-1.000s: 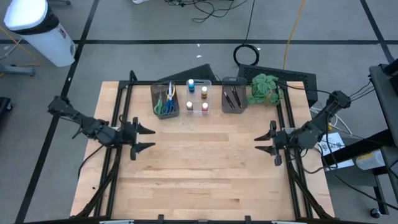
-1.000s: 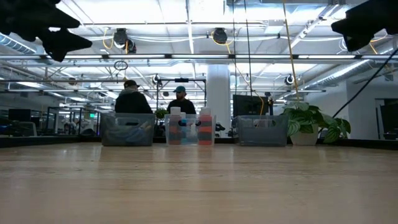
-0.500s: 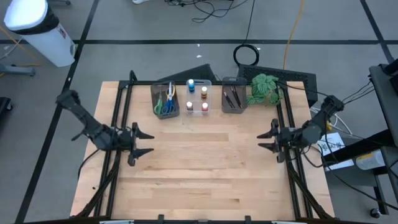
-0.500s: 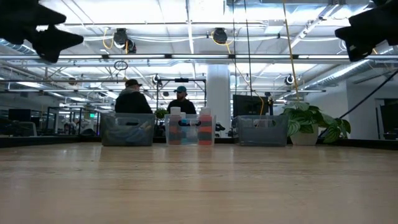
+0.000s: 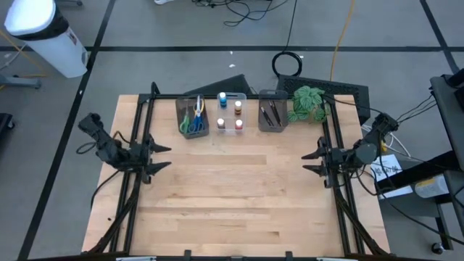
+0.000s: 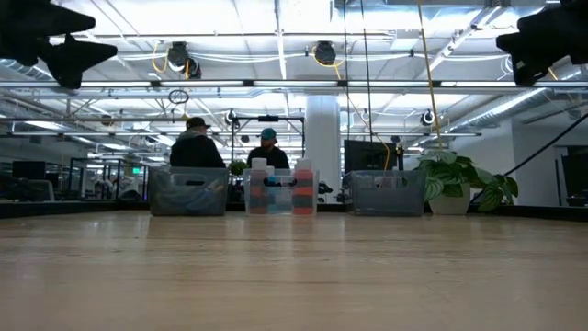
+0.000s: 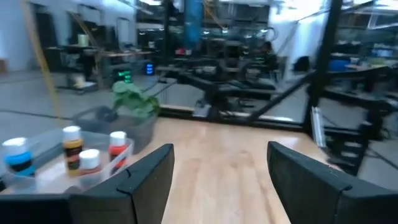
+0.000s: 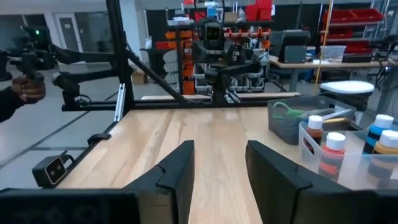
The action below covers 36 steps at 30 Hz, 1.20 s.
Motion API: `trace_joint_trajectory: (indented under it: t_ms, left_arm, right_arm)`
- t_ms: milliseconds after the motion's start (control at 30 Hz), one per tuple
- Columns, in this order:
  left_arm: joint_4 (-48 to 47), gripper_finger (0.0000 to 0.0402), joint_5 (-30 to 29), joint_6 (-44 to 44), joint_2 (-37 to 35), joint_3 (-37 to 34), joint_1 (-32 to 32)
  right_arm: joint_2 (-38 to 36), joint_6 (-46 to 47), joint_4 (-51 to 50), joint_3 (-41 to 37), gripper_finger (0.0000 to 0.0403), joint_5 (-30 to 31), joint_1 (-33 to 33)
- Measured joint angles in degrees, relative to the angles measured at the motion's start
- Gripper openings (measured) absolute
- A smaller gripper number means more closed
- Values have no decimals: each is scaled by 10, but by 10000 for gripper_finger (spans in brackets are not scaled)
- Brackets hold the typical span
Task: Pick & Place Paint Supplies
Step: Return to Home Position
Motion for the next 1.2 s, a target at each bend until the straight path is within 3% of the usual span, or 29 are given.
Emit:
trace_joint_trajectory:
  t_ms: [367,533,800,933,1200]
  left_arm:
    - [-28,269,219,-35,-7,-7,98]
    - [-25,269,259,-23,-6,-6,156]
    - [-5,269,371,-21,-6,-30,248]
    - [39,269,378,-22,-6,-69,276]
    - [66,269,472,-21,2,-69,309]
  right_arm:
    - [-26,-35,16,-14,130,-45,0]
    - [-25,-44,40,-28,130,-46,0]
    - [-25,-35,40,-31,130,-46,0]
    - [-25,-34,54,-46,130,-46,0]
    - [-25,-39,114,-104,130,-34,0]
